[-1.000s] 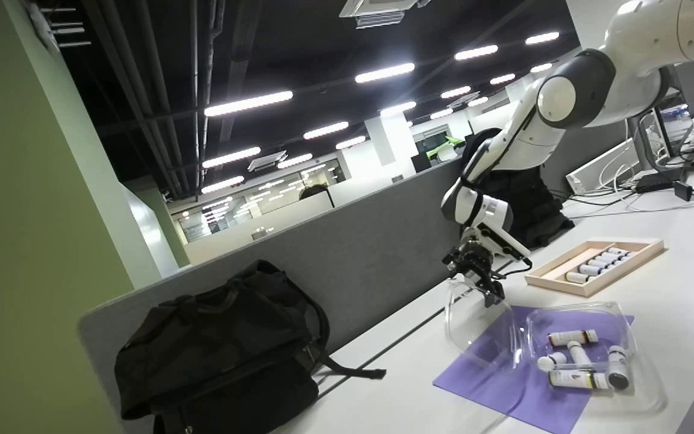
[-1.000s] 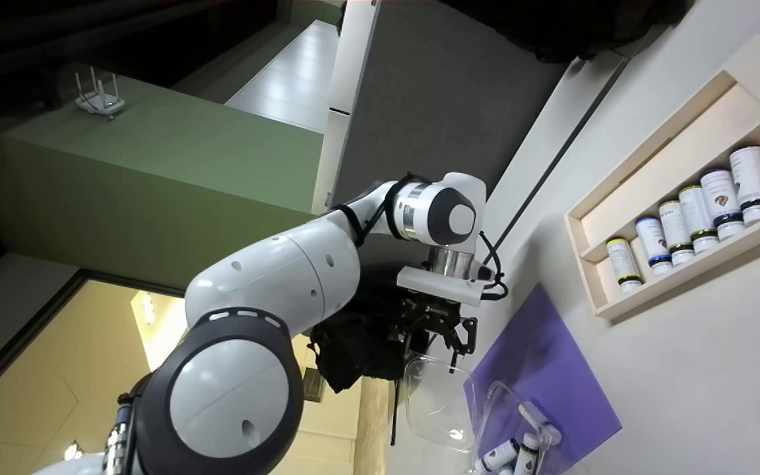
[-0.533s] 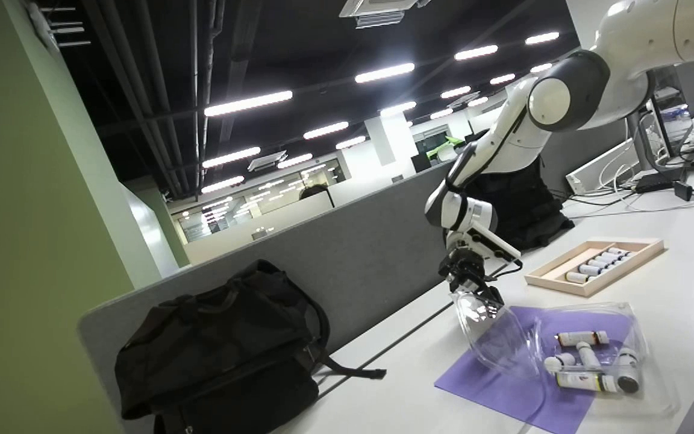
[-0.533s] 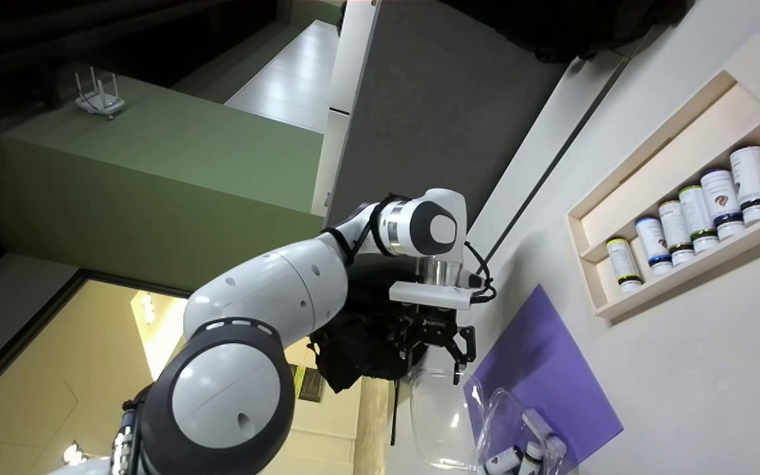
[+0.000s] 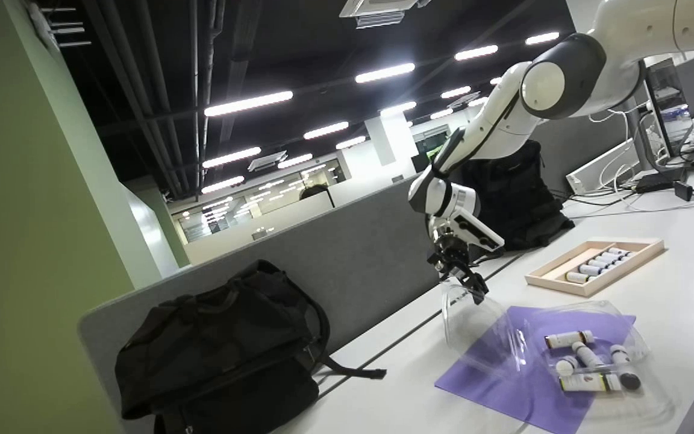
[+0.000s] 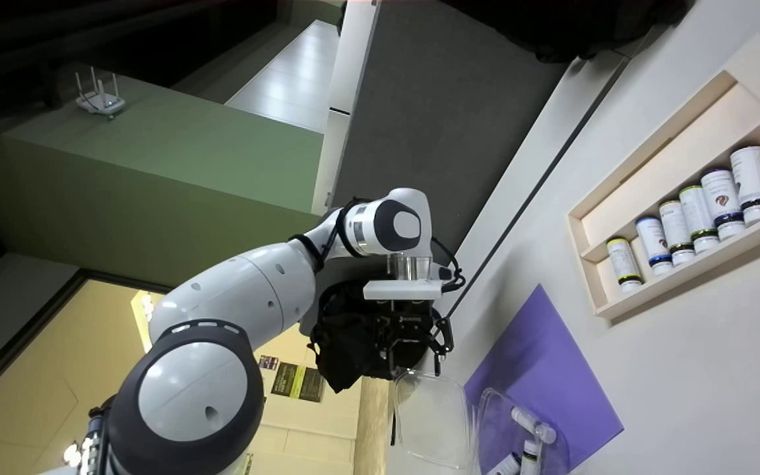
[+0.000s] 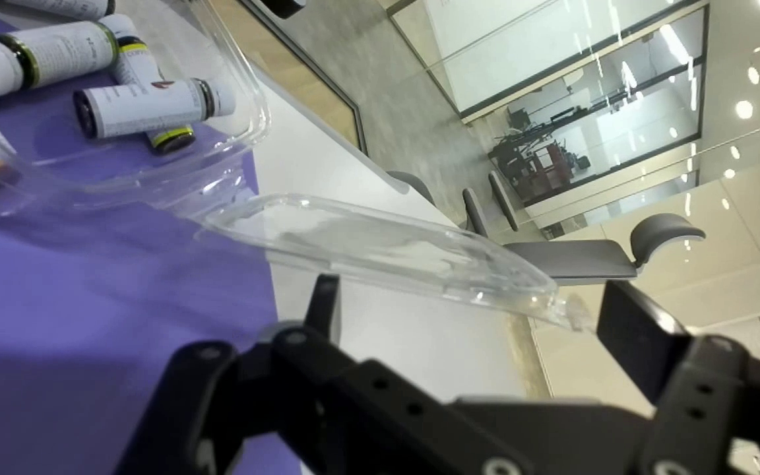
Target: Close the lid on the clear container
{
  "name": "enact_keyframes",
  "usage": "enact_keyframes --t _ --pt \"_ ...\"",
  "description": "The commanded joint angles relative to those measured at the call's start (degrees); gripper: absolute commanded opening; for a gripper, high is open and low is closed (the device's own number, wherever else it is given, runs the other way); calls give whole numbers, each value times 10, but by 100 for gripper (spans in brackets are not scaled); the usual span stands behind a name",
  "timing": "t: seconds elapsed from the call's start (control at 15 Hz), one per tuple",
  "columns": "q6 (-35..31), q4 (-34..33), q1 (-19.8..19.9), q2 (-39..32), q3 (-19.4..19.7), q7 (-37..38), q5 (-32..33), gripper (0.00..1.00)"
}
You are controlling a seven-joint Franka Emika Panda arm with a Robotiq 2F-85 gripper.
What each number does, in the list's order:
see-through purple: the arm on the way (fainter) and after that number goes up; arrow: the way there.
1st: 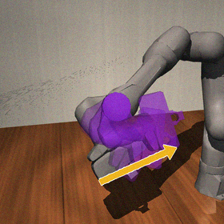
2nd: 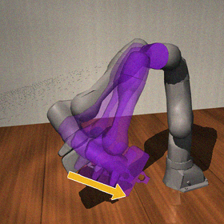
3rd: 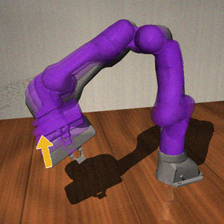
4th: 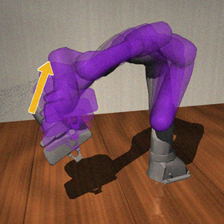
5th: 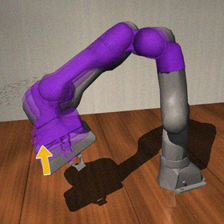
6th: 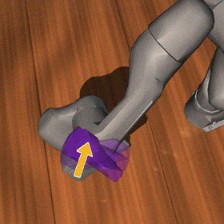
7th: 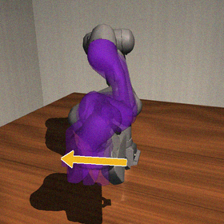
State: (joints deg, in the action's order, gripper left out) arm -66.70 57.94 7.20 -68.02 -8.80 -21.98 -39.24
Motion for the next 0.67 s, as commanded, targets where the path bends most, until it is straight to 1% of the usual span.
enact_keyframes --t 0.0,0.13,0.33,0.6 --pt "-1 13 14 23 -9 -21 1 100" --pt "-2 14 20 28 -13 -38 -2 100" --pt "19 7 29 21 -18 -43 -9 100" --pt "74 8 34 22 -19 -20 -19 100"
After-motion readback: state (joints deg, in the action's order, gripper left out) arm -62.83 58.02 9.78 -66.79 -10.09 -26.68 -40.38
